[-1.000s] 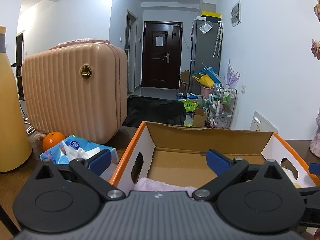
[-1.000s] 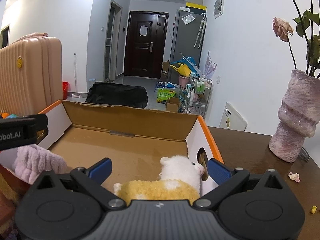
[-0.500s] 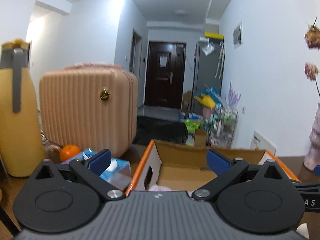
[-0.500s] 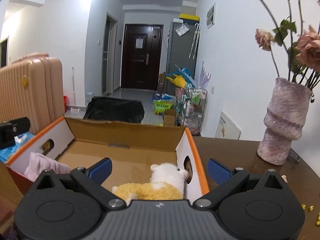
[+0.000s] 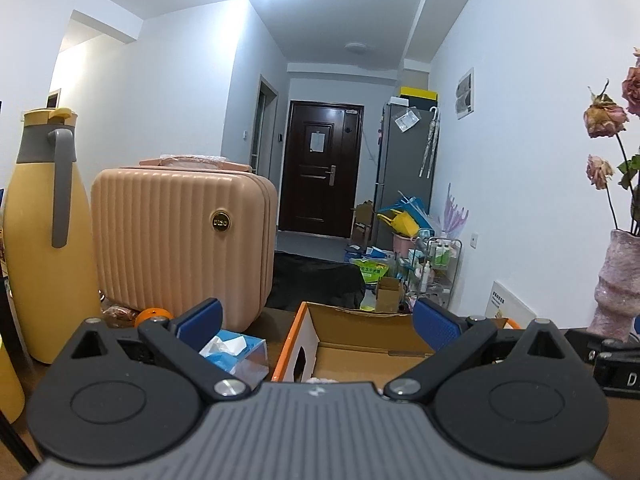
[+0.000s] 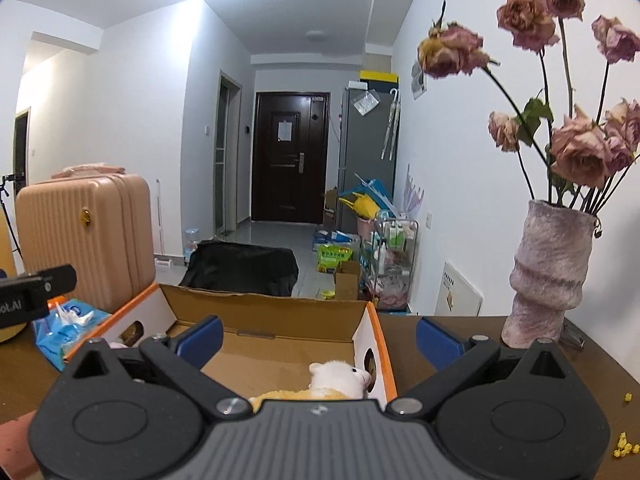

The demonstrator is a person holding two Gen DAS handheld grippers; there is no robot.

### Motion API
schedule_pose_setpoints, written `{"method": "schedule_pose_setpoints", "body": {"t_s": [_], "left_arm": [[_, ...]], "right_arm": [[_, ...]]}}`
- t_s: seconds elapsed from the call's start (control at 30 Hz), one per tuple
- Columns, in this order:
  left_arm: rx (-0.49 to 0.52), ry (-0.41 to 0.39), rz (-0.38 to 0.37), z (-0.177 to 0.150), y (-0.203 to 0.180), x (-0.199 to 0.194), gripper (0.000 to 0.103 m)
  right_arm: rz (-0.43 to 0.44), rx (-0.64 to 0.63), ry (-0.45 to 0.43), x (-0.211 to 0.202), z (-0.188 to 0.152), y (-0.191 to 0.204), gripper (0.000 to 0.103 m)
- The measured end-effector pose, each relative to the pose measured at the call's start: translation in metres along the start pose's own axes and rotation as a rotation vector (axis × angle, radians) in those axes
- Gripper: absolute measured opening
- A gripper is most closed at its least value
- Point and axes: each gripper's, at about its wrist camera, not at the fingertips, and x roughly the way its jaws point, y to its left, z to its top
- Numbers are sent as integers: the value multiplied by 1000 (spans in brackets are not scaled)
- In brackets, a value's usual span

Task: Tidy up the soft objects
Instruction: 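Lower and release the pink towel and yellow sheep into the box with both grippers, then withdraw both grippers from the box back toward the remaining items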

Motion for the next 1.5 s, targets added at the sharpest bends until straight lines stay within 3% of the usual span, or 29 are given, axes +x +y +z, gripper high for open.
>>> {"method": "schedule_pose_setpoints", "body": {"t_s": [0.63, 1.5], "left_arm": [[40, 24, -14, -13, 13, -41, 103], [61, 71, -44, -49, 36, -111, 103]], "right_arm": [[45, -3, -37, -56, -10, -5, 103], [41, -35, 11, -114, -78, -4, 103]]}}
